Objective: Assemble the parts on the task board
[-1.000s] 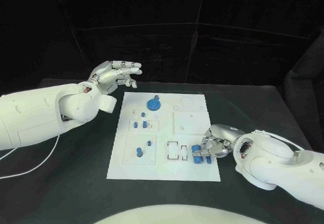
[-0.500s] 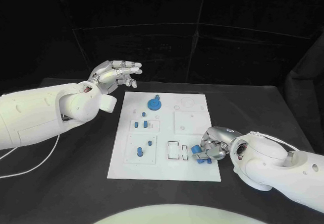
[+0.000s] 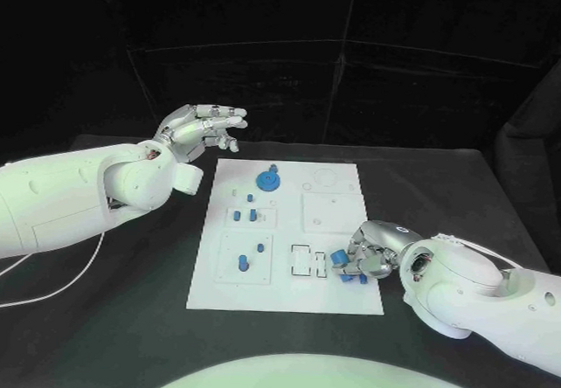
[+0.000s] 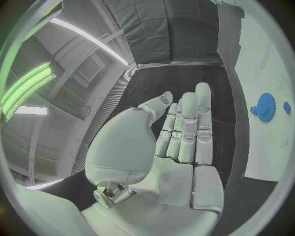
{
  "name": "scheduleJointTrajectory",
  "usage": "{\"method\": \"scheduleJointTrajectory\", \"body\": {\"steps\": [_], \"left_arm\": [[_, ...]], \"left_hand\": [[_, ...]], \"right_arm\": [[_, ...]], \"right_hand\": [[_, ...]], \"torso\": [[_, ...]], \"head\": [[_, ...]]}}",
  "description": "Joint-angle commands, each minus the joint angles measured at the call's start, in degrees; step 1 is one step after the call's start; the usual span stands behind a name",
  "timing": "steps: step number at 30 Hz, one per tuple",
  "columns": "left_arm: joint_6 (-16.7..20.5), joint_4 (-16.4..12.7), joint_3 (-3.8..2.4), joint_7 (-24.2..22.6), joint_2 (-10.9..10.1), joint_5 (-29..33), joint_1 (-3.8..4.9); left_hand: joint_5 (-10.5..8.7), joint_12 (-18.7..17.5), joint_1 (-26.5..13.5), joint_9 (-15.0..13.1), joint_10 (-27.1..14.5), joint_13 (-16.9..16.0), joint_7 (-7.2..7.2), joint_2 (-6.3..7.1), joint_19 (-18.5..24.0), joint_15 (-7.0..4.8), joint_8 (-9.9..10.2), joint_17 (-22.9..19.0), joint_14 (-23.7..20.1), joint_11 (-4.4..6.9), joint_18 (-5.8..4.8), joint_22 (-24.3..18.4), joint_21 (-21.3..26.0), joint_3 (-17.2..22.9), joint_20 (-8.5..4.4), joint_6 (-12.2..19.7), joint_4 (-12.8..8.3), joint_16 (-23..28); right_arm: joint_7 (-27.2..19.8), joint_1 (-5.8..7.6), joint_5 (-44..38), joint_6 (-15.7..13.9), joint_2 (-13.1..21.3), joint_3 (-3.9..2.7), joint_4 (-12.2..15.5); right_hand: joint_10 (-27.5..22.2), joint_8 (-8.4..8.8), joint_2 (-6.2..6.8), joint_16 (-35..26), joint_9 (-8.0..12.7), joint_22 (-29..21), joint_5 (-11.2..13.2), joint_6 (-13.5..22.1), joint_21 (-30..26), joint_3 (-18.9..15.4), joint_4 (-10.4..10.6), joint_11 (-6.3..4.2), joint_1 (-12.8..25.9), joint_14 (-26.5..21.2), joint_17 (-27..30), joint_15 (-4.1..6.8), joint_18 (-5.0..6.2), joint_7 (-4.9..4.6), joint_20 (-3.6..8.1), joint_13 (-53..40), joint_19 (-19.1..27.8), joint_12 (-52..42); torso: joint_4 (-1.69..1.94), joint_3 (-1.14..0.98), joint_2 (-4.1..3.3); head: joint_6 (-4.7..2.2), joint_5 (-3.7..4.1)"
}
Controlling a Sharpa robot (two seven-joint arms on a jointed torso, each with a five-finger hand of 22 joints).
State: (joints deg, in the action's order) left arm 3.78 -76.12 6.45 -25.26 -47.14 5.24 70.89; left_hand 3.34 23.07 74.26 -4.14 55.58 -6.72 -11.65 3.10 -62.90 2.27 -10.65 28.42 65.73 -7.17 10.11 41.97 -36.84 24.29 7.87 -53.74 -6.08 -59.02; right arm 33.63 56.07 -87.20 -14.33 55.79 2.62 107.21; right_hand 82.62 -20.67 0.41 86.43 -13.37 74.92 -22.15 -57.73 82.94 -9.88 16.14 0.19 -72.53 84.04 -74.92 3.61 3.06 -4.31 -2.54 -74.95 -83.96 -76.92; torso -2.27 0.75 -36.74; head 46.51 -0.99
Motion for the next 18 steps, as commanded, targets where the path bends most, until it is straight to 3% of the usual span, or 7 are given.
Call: {"method": "scheduleJointTrajectory", "body": {"steps": [1, 7, 12, 18], "left_arm": [[-0.7, -0.1, -0.04, -0.2, 0.0, -0.2, 0.08], [-0.7, 0.0, -0.04, -0.2, 0.1, -0.2, 0.08], [-0.9, -0.1, -0.04, -0.1, 0.2, -0.2, 0.08], [-0.9, -0.2, -0.04, -0.1, 0.2, -0.2, 0.08]], "left_hand": [[0.12, 0.2, -0.4, -0.1, -0.3, -0.1, -0.01, -0.37, 0.2, 0.09, -0.3, -0.1, -0.4, -0.13, 0.39, -0.1, 0.2, -0.3, 0.18, 0.4, 0.1, -0.2], [0.12, 0.2, -0.4, -0.1, -0.3, -0.1, -0.01, -0.37, 0.2, 0.09, -0.3, -0.1, -0.4, -0.13, 0.39, -0.1, 0.2, -0.3, 0.18, 0.4, 0.1, -0.2], [0.12, 0.2, -0.4, -0.1, -0.3, -0.1, -0.01, -0.37, 0.2, 0.09, -0.3, -0.1, -0.4, -0.13, 0.39, -0.1, 0.2, -0.3, 0.18, 0.4, 0.1, -0.2], [0.12, 0.2, -0.4, -0.1, -0.3, -0.1, -0.01, -0.37, 0.2, 0.09, -0.3, -0.1, -0.4, -0.13, 0.39, -0.1, 0.2, -0.3, 0.18, 0.4, 0.1, -0.2]], "right_arm": [[-1.0, 0.1, 2.7, -7.9, 0.6, -0.06, 1.6], [-1.4, 0.19, 4.5, -9.9, 1.1, -0.15, 4.3], [-0.9, 0.33, 5.2, -8.7, -0.3, -0.21, 4.3], [0.4, 0.4, 6.5, -5.1, -3.3, -0.24, 2.6]], "right_hand": [[0.3, -0.4, -0.63, 0.3, -0.6, 2.2, -0.9, -0.5, 0.3, -0.5, 0.0, -0.38, -0.3, 4.4, -7.1, 0.48, -0.37, -0.01, 0.46, -0.8, -1.5, -0.3], [0.5, -0.61, -0.91, 0.3, -1.1, 2.3, -1.6, -0.8, 0.3, -0.7, 0.1, -0.51, -0.3, 4.4, -7.2, 0.59, -0.39, 0.13, 0.55, -1.0, -1.5, -0.3], [0.5, -0.71, -1.1, 0.3, -1.4, 2.3, -1.8, -0.9, 0.3, -1.0, 0.3, -0.58, 0.0, 4.4, -7.2, 0.65, -0.39, 0.21, 0.61, -1.0, -1.5, -0.2], [0.5, -0.97, -1.63, 0.2, -2.0, 2.3, -1.6, -1.3, 0.3, -1.5, 0.4, -0.75, 0.9, 4.4, -7.0, 0.79, -0.38, 0.44, 0.71, -0.8, -1.5, 0.3]], "torso": [[0.04, 0.01, 0.02], [0.15, 0.04, -0.06], [0.27, 0.11, -0.08], [0.24, 0.14, -0.06]], "head": [[-0.11, 0.03], [-0.42, -0.05], [-0.34, -0.16], [-0.25, -0.5]]}}
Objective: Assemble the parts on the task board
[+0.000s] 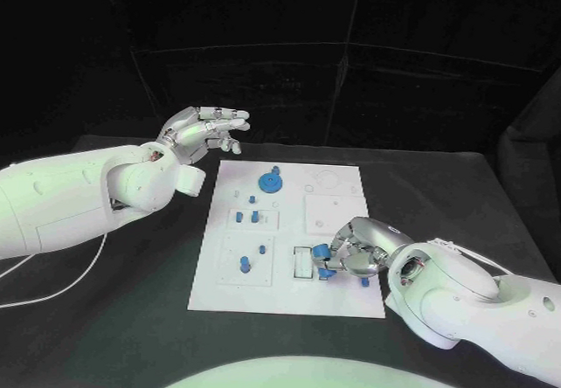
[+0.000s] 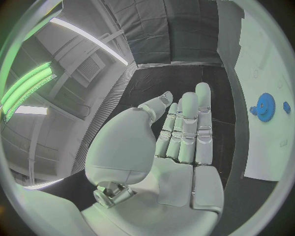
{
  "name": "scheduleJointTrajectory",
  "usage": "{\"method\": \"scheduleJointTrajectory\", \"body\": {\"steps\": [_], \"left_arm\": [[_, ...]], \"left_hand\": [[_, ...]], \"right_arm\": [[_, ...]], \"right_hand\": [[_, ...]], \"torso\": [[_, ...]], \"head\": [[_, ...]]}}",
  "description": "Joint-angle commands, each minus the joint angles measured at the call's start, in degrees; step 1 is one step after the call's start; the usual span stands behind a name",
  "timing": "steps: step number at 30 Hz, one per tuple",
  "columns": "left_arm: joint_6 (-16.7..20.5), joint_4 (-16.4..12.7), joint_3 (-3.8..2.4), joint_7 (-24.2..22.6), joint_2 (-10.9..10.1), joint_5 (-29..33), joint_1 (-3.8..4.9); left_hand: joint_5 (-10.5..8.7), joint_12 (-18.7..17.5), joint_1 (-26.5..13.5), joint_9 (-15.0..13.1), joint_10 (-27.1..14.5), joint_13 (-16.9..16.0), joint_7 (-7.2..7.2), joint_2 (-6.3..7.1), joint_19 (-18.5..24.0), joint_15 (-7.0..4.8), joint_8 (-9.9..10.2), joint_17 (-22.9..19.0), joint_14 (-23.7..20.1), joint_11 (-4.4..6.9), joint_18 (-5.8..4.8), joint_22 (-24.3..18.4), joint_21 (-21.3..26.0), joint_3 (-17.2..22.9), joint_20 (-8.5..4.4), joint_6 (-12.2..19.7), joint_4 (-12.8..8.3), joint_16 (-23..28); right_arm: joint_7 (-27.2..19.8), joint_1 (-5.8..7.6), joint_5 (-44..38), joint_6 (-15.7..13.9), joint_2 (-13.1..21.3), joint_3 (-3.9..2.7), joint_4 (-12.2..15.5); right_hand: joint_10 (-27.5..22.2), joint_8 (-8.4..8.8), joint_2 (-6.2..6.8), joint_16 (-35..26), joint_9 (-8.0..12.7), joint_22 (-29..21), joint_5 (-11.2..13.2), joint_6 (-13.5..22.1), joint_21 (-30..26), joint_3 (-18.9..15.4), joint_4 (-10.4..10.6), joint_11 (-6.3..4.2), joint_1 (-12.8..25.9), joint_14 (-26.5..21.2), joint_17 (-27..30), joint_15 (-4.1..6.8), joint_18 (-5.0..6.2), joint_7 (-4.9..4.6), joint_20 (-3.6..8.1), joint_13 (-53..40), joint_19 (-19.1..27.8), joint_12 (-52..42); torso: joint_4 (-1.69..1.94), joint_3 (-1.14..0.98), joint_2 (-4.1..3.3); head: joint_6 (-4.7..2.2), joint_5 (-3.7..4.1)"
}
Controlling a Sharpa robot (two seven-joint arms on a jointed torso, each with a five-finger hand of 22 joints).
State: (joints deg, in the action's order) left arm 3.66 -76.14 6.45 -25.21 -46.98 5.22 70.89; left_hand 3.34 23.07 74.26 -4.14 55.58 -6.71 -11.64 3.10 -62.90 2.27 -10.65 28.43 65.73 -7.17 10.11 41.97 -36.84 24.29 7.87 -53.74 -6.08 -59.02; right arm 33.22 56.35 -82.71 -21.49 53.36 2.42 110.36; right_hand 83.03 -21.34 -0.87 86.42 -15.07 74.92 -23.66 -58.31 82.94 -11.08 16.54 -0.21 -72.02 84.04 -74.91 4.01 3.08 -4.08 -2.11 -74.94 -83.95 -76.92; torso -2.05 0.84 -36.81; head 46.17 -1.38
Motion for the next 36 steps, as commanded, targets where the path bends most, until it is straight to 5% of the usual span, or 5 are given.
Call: {"method": "scheduleJointTrajectory", "body": {"steps": [1, 14, 21, 27, 36], "left_arm": [[-0.8, -0.2, -0.05, -0.1, 0.1, -0.2, 0.09], [-0.9, -0.3, -0.05, 0.0, 0.1, -0.2, 0.11], [-1.0, -0.4, -0.05, 0.0, 0.2, -0.2, 0.11], [-1.0, -0.4, -0.05, 0.1, 0.2, -0.2, 0.12], [-1.1, -0.4, -0.05, 0.1, 0.1, -0.2, 0.12]], "left_hand": [[0.12, 0.2, -0.4, -0.1, -0.3, -0.1, -0.01, -0.37, 0.2, 0.09, -0.3, -0.1, -0.4, -0.13, 0.39, -0.1, 0.2, -0.3, 0.18, 0.4, 0.1, -0.2], [0.14, 0.4, -0.3, -0.1, -0.5, -0.1, -0.01, -0.46, 0.2, 0.09, -0.4, -0.1, -0.5, -0.13, 0.39, -0.1, 0.2, -0.4, 0.19, 0.5, 0.1, -0.3], [0.15, 0.4, -0.3, -0.1, -0.5, -0.1, 0.0, -0.53, 0.2, 0.09, -0.5, -0.2, -0.5, -0.12, 0.4, -0.1, 0.2, -0.3, 0.19, 0.5, 0.1, -0.3], [0.15, 0.4, -0.3, -0.1, -0.5, -0.1, 0.0, -0.53, 0.2, 0.09, -0.5, -0.2, -0.5, -0.12, 0.4, -0.1, 0.2, -0.3, 0.19, 0.5, 0.1, -0.3], [0.15, 0.4, -0.3, -0.1, -0.5, -0.1, 0.0, -0.53, 0.2, 0.09, -0.5, -0.2, -0.5, -0.12, 0.4, -0.1, 0.2, -0.3, 0.19, 0.5, 0.1, -0.3]], "right_arm": [[1.1, 0.12, 2.3, 2.6, -1.5, -0.04, -1.0], [4.9, 0.14, 2.1, 2.3, -6.8, -0.05, -4.4], [6.1, 0.16, 0.7, 1.9, -7.7, -0.05, -5.1], [7.2, 0.18, -2.6, 1.7, -7.9, -0.06, -5.4], [5.1, 0.19, -4.3, 3.2, -7.2, -0.06, -4.5]], "right_hand": [[0.1, -0.38, -0.58, 0.2, -0.5, 2.3, -0.1, -0.9, 0.3, -0.5, 0.0, -0.42, 0.6, 4.4, -7.0, 0.45, -0.4, 0.29, 0.32, -0.7, -1.5, 0.5], [0.5, -0.98, -2.19, 0.1, -2.4, 2.3, 2.4, -2.2, 0.2, -2.7, 0.1, -1.08, 4.1, 4.3, -7.0, 1.0, -0.38, 1.05, 0.83, -1.1, -1.5, 1.0], [0.4, -0.75, -2.54, -0.1, -3.7, 2.0, 11.9, -2.0, 0.0, -5.3, 0.1, -1.09, 7.2, 4.3, -6.7, 1.06, -0.34, 1.09, 0.95, -1.0, -1.4, 2.0], [-1.9, 0.52, 1.57, -0.7, -4.4, 0.4, 19.9, 0.0, -1.1, -4.7, 0.3, -0.33, 12.5, 4.0, -5.9, 0.41, -0.01, 0.24, 0.45, 2.4, -0.7, 6.9], [-2.0, 0.9, 3.21, -0.9, -5.3, 0.3, 17.0, 0.2, -1.2, 0.4, -0.6, -0.23, 8.3, 4.1, -5.9, 0.32, 0.01, 0.14, 0.22, 2.6, -0.6, 8.0]], "torso": [[0.08, 0.08, 0.0], [-0.12, -0.02, -0.03], [-0.15, -0.06, -0.01], [-0.16, -0.07, 0.03], [-0.19, -0.13, 0.0]], "head": [[0.11, -0.1], [0.19, -0.66], [0.25, -0.74], [0.27, -0.78], [0.3, -0.71]]}}
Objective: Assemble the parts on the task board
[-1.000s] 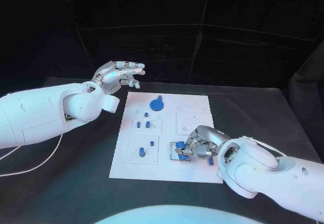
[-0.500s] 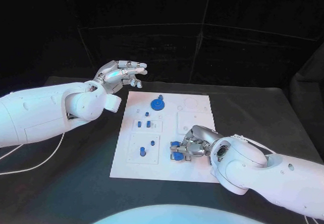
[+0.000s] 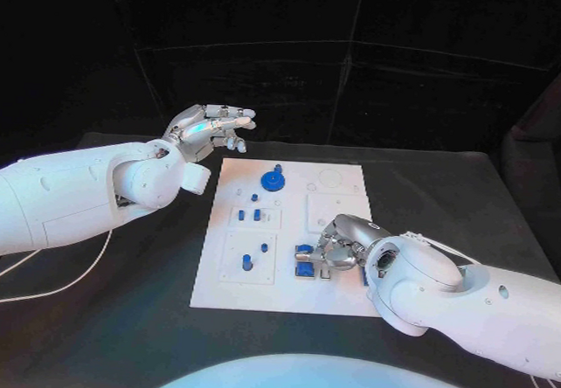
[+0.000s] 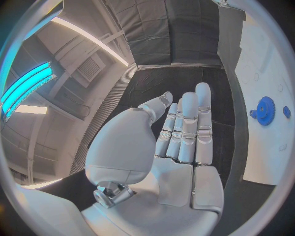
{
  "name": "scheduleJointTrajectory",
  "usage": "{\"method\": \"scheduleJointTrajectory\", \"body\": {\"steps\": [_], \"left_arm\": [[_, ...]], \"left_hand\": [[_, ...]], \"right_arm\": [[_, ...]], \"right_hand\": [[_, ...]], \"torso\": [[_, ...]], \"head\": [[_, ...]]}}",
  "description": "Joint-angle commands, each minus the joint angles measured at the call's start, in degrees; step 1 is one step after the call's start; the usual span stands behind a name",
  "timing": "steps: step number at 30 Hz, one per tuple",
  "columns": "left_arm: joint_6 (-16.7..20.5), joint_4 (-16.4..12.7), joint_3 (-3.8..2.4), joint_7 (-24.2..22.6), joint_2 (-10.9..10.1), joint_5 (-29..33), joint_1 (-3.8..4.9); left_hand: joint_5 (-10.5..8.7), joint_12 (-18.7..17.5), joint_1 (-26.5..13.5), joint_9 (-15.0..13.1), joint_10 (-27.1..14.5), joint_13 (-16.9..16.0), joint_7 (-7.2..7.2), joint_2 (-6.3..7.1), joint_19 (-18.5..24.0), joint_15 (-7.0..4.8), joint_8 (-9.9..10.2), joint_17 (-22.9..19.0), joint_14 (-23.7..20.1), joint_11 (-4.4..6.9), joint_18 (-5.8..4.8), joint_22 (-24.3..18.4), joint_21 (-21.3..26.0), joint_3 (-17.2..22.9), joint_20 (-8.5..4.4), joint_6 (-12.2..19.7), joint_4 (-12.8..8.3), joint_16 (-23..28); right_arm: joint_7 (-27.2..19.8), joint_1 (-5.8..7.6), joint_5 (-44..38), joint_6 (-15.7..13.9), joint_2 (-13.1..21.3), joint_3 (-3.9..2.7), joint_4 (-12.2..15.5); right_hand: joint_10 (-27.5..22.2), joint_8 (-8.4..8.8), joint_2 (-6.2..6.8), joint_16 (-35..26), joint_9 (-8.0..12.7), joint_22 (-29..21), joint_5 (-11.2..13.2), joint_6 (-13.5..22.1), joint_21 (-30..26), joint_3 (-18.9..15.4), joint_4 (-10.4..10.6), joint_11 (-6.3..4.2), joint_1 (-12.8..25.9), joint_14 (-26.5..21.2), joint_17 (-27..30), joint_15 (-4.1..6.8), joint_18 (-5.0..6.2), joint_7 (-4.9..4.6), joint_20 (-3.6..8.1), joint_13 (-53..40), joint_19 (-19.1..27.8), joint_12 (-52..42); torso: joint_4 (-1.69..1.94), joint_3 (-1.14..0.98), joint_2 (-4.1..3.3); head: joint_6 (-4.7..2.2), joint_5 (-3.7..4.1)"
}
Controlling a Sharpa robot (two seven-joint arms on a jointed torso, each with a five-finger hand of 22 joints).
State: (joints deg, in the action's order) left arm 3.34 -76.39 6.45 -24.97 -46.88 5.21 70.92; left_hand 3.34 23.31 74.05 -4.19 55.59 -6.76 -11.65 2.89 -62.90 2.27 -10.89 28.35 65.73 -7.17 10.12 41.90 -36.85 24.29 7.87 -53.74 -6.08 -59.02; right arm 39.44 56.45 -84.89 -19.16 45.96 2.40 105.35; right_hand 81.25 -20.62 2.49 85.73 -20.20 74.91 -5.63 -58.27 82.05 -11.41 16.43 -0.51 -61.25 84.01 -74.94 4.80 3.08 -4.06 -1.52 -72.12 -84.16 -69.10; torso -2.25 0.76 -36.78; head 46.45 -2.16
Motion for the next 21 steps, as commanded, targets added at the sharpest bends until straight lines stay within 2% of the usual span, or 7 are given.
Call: {"method": "scheduleJointTrajectory", "body": {"steps": [1, 4, 8, 12, 17, 21], "left_arm": [[-0.7, -0.1, -0.05, -0.1, 0.0, -0.2, 0.1], [-0.7, -0.1, -0.05, -0.1, 0.0, -0.2, 0.1], [-0.7, -0.1, -0.05, -0.1, -0.1, -0.2, 0.09], [-0.7, -0.1, -0.05, -0.1, -0.1, -0.2, 0.09], [-0.7, -0.1, -0.05, -0.1, -0.1, -0.2, 0.09], [-0.7, 0.0, -0.04, -0.1, -0.1, -0.2, 0.09]], "left_hand": [[0.15, 0.2, -0.1, -0.1, -0.5, -0.1, 0.0, -0.32, 0.2, 0.09, -0.2, -0.1, -0.5, -0.11, 0.39, -0.1, 0.2, -0.3, 0.19, 0.5, 0.1, -0.3], [0.15, 0.2, -0.1, -0.1, -0.5, -0.1, 0.0, -0.32, 0.2, 0.09, -0.2, -0.1, -0.5, -0.11, 0.39, -0.1, 0.2, -0.3, 0.19, 0.5, 0.1, -0.3], [0.15, 0.2, -0.1, -0.1, -0.5, -0.1, 0.0, -0.32, 0.2, 0.09, -0.2, -0.1, -0.5, -0.11, 0.39, -0.1, 0.2, -0.3, 0.19, 0.5, 0.1, -0.3], [0.15, 0.2, -0.1, -0.1, -0.5, -0.1, 0.0, -0.32, 0.2, 0.09, -0.2, -0.1, -0.5, -0.11, 0.39, -0.1, 0.2, -0.3, 0.19, 0.5, 0.1, -0.3], [0.15, 0.2, -0.1, -0.1, -0.5, -0.1, 0.0, -0.32, 0.2, 0.09, -0.2, -0.1, -0.5, -0.11, 0.39, -0.1, 0.2, -0.3, 0.19, 0.5, 0.1, -0.3], [0.15, 0.3, 0.0, -0.1, -0.6, -0.1, 0.0, -0.37, 0.2, 0.08, -0.3, -0.1, -0.5, -0.11, 0.4, -0.1, 0.2, -0.3, 0.19, 0.5, 0.1, -0.3]], "right_arm": [[-1.5, 0.09, -2.0, 1.0, 0.4, -0.03, 0.7], [-3.0, 0.09, -1.8, 1.3, 0.9, -0.03, 1.2], [-4.0, 0.09, -1.7, 1.8, 1.4, -0.03, 1.6], [-4.4, 0.09, -1.7, 1.0, 2.1, -0.03, 1.9], [-5.3, 0.09, -1.5, -2.2, 4.1, -0.03, 2.7], [-7.1, 0.09, -0.3, -1.9, 5.6, -0.03, 3.4]], "right_hand": [[-0.2, 0.17, -0.1, -0.2, -0.3, 0.4, -1.1, 0.1, -0.3, 0.8, -0.8, 0.08, -3.5, 4.1, -6.0, -0.47, -0.01, 0.16, -0.35, -0.3, -0.4, 0.2], [0.0, 0.13, 0.18, -0.1, -0.7, 0.7, -0.4, 0.0, -0.1, 0.9, -1.4, -0.01, -6.5, 4.2, -6.3, -0.43, -0.07, 0.21, -0.31, -0.7, -0.6, 0.0], [0.2, -0.01, -0.16, 0.0, -1.1, 1.1, -0.5, -0.3, 0.1, 1.0, -2.3, -0.1, -9.3, 4.3, -6.6, -0.36, -0.14, 0.29, -0.25, -1.0, -0.7, -0.2], [0.2, -0.01, -0.53, 0.0, -1.3, 1.1, -0.9, -0.3, 0.1, 1.0, -2.7, -0.11, -10.4, 4.3, -6.6, -0.35, -0.14, 0.28, -0.23, -1.1, -0.7, -0.1], [0.2, 0.59, -1.62, 0.0, -1.3, 1.2, -4.1, 0.5, 0.1, 0.4, -1.8, 0.1, -10.3, 4.3, -6.7, -0.49, -0.16, 0.01, -0.3, -1.2, -0.7, 0.1], [0.2, 0.67, -1.36, 0.0, -1.4, 1.2, -4.5, 0.5, 0.1, 0.1, -2.1, 0.12, -10.9, 4.3, -6.8, -0.52, -0.15, -0.01, -0.33, -1.2, -0.7, 0.2]], "torso": [[0.01, -0.05, -0.03], [-0.09, -0.02, 0.0], [-0.01, -0.02, -0.02], [-0.01, 0.02, 0.01], [-0.1, -0.02, 0.04], [-0.31, -0.05, 0.1]], "head": [[0.02, 0.07], [0.05, -0.08], [0.07, -0.05], [0.03, 0.0], [-0.02, 0.01], [-0.04, -0.17]]}}
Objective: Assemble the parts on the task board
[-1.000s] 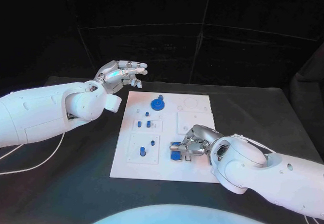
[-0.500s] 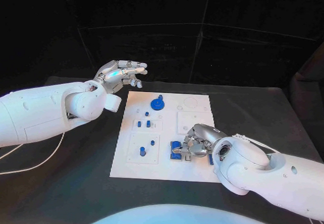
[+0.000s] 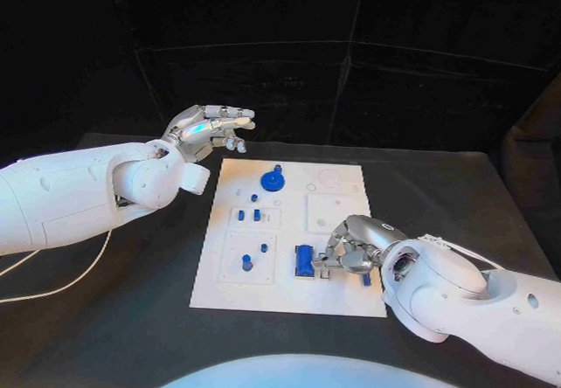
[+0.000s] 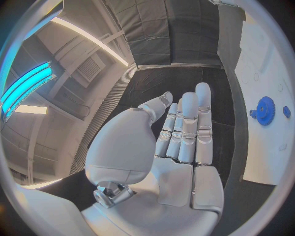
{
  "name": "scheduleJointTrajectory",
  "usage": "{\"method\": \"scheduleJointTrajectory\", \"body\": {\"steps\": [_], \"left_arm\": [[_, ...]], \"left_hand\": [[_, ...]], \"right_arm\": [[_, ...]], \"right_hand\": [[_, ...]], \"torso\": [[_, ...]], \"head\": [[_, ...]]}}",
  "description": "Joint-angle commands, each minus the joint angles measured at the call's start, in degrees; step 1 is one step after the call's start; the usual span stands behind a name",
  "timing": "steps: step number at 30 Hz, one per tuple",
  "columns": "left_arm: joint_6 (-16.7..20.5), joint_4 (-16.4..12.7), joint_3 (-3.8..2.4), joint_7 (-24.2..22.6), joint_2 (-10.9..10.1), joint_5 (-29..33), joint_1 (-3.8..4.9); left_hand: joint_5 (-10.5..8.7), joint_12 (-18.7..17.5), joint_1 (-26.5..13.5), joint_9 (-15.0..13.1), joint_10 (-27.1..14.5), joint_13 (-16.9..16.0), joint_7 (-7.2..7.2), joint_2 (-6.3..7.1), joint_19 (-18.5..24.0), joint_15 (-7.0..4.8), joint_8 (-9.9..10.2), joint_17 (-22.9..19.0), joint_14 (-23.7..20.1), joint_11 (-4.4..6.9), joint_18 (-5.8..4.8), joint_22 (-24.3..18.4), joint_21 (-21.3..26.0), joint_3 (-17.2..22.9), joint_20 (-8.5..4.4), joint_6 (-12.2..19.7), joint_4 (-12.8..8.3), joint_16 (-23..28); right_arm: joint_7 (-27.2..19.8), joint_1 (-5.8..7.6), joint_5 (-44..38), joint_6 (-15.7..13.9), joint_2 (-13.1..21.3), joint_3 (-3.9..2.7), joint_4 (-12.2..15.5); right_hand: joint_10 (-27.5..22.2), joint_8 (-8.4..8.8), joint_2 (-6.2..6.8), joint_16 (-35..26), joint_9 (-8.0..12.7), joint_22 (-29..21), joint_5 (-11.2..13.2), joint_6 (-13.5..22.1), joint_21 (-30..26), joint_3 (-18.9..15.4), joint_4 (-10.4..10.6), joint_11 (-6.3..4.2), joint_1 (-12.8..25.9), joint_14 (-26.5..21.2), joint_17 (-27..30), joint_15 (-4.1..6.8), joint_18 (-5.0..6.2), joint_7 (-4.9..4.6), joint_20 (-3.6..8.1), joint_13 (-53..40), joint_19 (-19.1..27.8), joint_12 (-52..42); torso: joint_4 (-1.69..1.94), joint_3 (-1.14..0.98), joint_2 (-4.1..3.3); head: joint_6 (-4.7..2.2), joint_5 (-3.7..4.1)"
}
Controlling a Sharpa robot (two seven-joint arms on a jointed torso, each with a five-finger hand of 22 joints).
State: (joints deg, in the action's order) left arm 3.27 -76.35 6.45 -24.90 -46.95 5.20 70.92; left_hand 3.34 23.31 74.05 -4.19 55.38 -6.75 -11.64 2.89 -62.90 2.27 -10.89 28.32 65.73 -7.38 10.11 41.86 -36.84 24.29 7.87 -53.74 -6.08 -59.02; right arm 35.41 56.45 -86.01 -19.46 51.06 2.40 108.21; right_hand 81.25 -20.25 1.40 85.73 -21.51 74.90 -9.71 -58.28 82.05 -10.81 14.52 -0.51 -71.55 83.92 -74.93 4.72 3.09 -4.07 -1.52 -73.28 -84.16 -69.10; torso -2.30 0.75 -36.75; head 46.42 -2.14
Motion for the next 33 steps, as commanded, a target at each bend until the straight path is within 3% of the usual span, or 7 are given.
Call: {"method": "scheduleJointTrajectory", "body": {"steps": [1, 13, 17, 22, 33], "left_arm": [[-0.7, 0.0, -0.04, -0.2, 0.0, -0.2, 0.09], [-0.7, 0.1, -0.04, -0.1, 0.6, -0.2, 0.08], [-0.7, 0.1, -0.04, -0.1, 0.6, -0.2, 0.08], [-0.8, 0.1, -0.04, -0.1, 0.7, -0.2, 0.08], [-0.7, 0.1, -0.04, -0.1, 0.4, -0.2, 0.09]], "left_hand": [[0.15, 0.3, 0.0, -0.1, -0.4, -0.1, 0.0, -0.37, 0.2, 0.08, -0.3, -0.1, -0.5, 0.1, 0.4, -0.1, 0.2, -0.3, 0.19, 0.5, 0.0, -0.3], [0.15, 0.3, 0.0, -0.1, -0.4, -0.1, 0.0, -0.37, 0.2, 0.08, -0.3, -0.1, -0.5, 0.1, 0.4, -0.1, 0.2, -0.3, 0.19, 0.5, 0.0, -0.3], [0.15, 0.3, 0.0, -0.1, -0.4, -0.1, 0.0, -0.37, 0.2, 0.08, -0.3, -0.1, -0.5, 0.1, 0.4, -0.1, 0.2, -0.3, 0.19, 0.5, 0.0, -0.3], [0.15, 0.3, 0.0, -0.1, -0.4, -0.1, 0.0, -0.37, 0.2, 0.08, -0.3, -0.1, -0.5, 0.1, 0.4, -0.1, 0.2, -0.3, 0.19, 0.5, 0.0, -0.3], [0.15, 0.3, 0.0, -0.1, -0.4, -0.1, 0.0, -0.37, 0.2, 0.08, -0.3, -0.1, -0.5, 0.1, 0.4, -0.1, 0.2, -0.3, 0.19, 0.5, 0.0, -0.3]], "right_arm": [[-3.6, 0.09, 1.2, -1.1, 0.6, -0.03, 0.6], [-4.1, 0.09, 1.9, 3.5, -1.2, 0.0, -0.6], [-3.1, 0.08, 1.5, 3.5, -1.7, 0.01, -1.3], [-2.2, 0.07, 0.7, 3.8, -2.4, 0.01, -2.0], [-1.1, 0.06, -1.9, 4.1, -3.5, 0.02, -2.8]], "right_hand": [[0.2, 0.31, -0.25, 0.0, -0.2, 1.2, -0.6, 0.5, 0.1, -0.5, -0.3, 0.12, -0.9, 4.4, -6.8, -0.44, -0.16, 0.0, -0.33, 0.0, -0.7, 0.2], [0.3, 0.12, -0.71, 0.0, -0.5, 1.5, -0.7, -0.1, 0.2, -0.6, -1.3, 0.04, -2.9, 4.4, -6.9, -0.4, -0.21, 0.1, -0.36, -0.2, -0.8, 0.2], [0.4, -0.08, -1.01, 0.0, -0.6, 1.5, -0.7, -0.5, 0.2, -0.7, -1.4, -0.03, -3.1, 4.4, -6.9, -0.36, -0.21, 0.2, -0.35, -0.3, -0.8, 0.2], [0.5, -0.63, -1.46, 0.1, -1.0, 1.7, -0.9, -1.3, 0.3, -0.7, -2.0, -0.26, -3.9, 4.4, -7.0, -0.19, -0.23, 0.49, -0.25, -0.5, -0.8, 0.1], [0.8, -2.91, -2.43, 0.1, -2.6, 2.0, -1.0, -2.9, 0.5, -0.4, -4.5, -1.23, -7.3, 4.5, -7.3, 0.57, -0.29, 1.64, 0.4, -0.8, -1.0, 0.0]], "torso": [[-0.32, -0.03, 0.09], [0.46, -0.02, 0.04], [0.31, 0.0, 0.05], [0.5, -0.03, 0.01], [0.37, -0.04, 0.02]], "head": [[-0.06, -0.21], [-0.16, 0.24], [-0.11, 0.19], [0.04, 0.29], [0.41, 0.13]]}}
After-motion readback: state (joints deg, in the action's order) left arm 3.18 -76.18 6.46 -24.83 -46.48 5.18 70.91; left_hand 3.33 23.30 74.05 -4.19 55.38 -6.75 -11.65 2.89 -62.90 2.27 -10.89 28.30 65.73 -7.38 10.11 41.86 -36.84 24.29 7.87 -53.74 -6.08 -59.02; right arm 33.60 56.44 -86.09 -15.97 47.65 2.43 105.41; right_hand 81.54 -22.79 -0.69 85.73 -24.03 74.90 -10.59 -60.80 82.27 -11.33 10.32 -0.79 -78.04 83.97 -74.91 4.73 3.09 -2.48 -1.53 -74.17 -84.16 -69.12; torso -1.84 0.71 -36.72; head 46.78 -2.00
